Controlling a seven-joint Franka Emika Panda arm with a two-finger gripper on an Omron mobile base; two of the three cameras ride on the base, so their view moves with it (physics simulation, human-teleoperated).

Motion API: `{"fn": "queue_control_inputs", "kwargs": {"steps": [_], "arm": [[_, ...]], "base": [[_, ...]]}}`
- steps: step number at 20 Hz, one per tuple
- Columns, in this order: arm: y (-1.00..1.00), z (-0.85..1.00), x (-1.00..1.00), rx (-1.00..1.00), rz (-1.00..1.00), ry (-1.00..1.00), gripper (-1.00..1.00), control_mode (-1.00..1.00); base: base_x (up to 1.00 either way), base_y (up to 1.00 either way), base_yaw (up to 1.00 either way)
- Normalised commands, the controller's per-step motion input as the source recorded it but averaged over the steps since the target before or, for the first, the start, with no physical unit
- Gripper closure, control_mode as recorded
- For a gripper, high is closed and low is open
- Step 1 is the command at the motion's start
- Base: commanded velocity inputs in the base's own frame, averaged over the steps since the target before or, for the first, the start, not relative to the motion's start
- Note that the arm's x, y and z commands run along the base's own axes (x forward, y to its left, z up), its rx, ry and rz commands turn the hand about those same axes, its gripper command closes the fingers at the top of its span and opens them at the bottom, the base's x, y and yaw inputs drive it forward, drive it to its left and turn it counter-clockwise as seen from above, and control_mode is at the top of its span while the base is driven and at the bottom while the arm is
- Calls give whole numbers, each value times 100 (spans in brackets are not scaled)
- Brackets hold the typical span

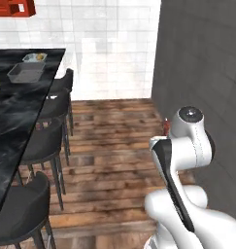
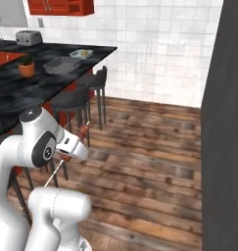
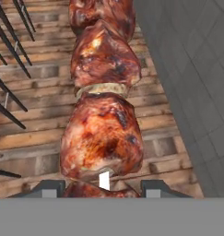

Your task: Place the cold items (potato and mushroom) from the fridge in one tupperware on the dining counter. Place the warm items (hot dog and kebab skewer) in the stove area in another tupperware.

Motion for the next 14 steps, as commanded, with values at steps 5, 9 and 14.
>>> {"fn": "queue_control_inputs", "kwargs": {"steps": [5,9,14], "arm": [[0,0,0,0,0,0,100,100],[0,0,0,0,0,0,100,100],[0,0,0,0,0,0,100,100]], "base": [[100,-56,38],[100,-50,39],[100,-45,41]]}}
